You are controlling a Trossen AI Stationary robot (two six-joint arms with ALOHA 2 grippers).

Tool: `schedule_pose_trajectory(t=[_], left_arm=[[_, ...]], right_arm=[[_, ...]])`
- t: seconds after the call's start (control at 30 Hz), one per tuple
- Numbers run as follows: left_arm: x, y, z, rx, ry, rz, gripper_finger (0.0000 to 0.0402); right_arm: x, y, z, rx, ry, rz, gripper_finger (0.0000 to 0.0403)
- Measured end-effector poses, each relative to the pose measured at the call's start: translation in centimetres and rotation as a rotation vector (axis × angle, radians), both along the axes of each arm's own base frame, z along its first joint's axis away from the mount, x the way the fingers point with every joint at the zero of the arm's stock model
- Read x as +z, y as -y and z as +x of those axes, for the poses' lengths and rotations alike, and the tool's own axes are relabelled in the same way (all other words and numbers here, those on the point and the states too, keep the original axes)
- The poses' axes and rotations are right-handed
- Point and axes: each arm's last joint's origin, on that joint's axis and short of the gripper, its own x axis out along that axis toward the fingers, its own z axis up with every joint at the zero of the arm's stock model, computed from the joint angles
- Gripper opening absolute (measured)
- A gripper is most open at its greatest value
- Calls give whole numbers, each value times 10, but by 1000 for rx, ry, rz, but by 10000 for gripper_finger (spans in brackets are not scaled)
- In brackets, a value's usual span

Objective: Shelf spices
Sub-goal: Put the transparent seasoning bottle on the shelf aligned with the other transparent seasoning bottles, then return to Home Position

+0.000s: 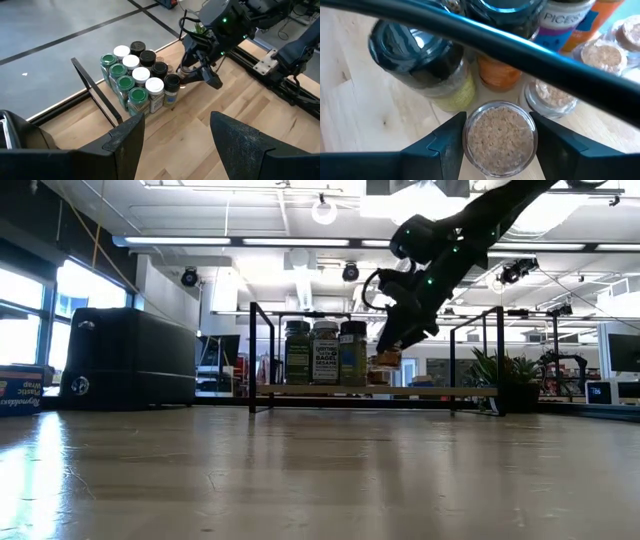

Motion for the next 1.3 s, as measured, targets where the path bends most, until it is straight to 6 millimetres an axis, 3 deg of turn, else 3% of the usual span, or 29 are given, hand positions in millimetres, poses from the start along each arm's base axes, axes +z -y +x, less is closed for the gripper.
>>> schedule_pose_trajectory(t=[0.73,0.93,1.07,1.2,1.3], left_arm=[[0,0,0,-4,-1,-5,220],[0,0,0,-5,-1,-5,220],[0,0,0,-4,2,-6,220],[0,0,0,14,23,-24,220],[1,5,-3,12,24,-12,220]], right_arm=[[0,4,2,-56,-4,-72,209],[31,2,-12,-55,78,-131,209],[66,-11,-30,15,190,-143,209],[103,-32,-65,28,289,-112,209],[129,-54,-104,47,367,-103,209]])
